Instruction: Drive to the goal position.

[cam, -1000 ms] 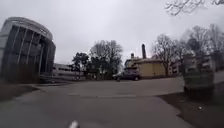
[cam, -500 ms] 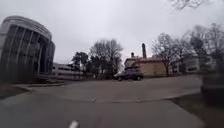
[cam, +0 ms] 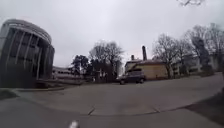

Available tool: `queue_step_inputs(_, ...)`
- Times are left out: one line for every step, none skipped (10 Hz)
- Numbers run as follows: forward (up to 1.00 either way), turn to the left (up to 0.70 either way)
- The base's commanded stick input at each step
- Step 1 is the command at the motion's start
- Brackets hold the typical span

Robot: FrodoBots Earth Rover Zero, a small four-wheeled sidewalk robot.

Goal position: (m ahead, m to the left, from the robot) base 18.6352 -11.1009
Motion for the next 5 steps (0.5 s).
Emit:
queue_step_inputs(1.0, 0.01)
queue_step_inputs(1.0, 0.01)
queue_step_inputs(1.0, 0.01)
queue_step_inputs(1.0, 0.01)
queue_step_inputs(1.0, 0.01)
